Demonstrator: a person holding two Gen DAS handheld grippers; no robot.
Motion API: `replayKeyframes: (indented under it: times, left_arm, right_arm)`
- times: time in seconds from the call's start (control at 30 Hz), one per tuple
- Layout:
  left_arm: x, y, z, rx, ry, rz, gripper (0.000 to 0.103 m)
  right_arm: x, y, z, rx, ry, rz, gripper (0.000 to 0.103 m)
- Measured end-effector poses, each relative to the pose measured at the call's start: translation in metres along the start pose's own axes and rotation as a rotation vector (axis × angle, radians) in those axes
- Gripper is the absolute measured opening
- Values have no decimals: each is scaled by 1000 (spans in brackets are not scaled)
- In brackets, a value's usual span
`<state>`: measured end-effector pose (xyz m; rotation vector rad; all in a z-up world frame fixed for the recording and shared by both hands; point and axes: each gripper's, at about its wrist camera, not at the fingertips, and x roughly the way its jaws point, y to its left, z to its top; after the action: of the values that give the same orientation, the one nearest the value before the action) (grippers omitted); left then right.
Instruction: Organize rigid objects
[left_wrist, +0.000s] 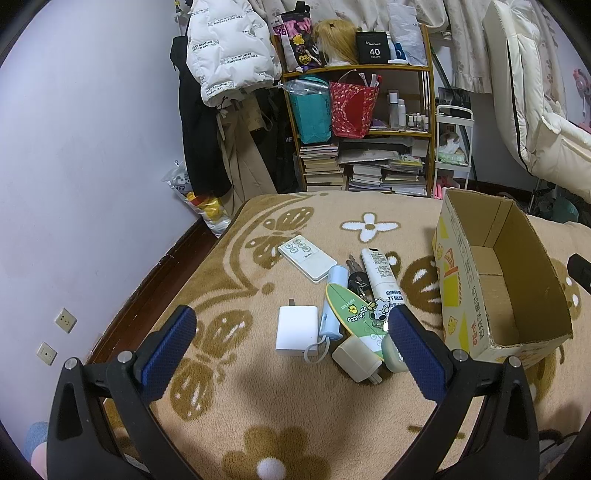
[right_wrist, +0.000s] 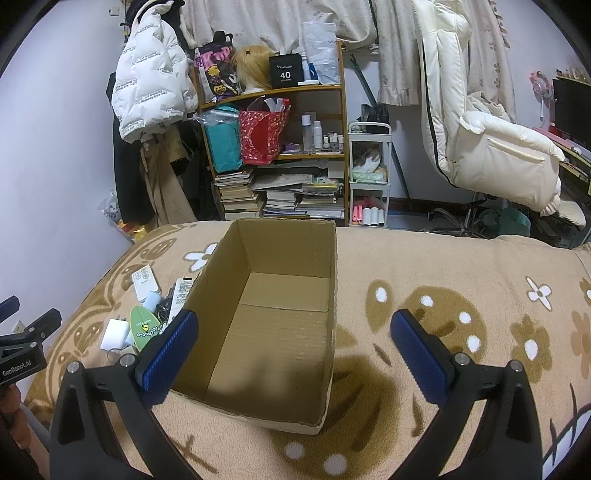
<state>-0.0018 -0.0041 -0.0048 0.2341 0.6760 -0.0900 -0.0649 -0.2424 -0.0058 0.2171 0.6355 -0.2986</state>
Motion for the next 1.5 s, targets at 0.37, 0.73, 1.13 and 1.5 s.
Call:
replayKeyframes:
  times: [0.37, 0.73, 1.13, 1.5]
  left_arm:
    - [9, -2, -5, -2, 28, -21, 103]
    - [31, 13, 23, -55, 86, -83, 103]
    - [81, 24, 29, -93, 205, -20, 103]
    - [107, -7, 11, 3, 293, -8, 103]
  right_arm:
    - [5, -2, -5, 1, -2, -12, 103]
    - [25, 1, 3, 12, 77, -17, 103]
    - [58, -18, 9, 63, 180, 0, 103]
    - [88, -37, 1, 132, 294, 13, 80]
